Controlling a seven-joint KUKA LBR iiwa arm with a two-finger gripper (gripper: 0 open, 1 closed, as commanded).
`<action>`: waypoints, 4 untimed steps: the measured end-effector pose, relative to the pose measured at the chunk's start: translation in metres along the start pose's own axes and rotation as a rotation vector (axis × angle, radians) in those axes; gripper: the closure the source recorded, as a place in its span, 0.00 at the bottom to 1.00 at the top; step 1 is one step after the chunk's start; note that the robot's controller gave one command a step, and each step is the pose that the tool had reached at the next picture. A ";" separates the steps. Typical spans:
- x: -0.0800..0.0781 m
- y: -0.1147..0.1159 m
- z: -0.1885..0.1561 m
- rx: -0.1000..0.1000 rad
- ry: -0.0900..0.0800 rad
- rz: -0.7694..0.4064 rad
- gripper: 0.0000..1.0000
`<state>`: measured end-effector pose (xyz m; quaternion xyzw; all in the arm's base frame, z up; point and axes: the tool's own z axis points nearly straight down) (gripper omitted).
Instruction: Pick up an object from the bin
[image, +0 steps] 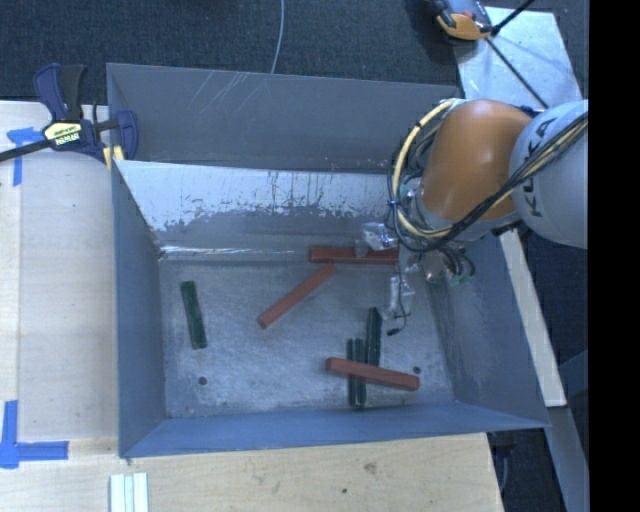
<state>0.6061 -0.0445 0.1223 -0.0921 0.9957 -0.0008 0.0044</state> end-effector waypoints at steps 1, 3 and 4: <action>0.017 -0.001 0.034 -0.004 0.009 -0.058 0.00; 0.066 0.032 0.051 -0.005 0.005 -0.545 1.00; 0.075 -0.022 -0.090 -0.001 0.000 -0.868 1.00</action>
Offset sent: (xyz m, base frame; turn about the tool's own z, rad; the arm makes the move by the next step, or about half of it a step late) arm -0.0706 0.0184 -0.0523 -0.5444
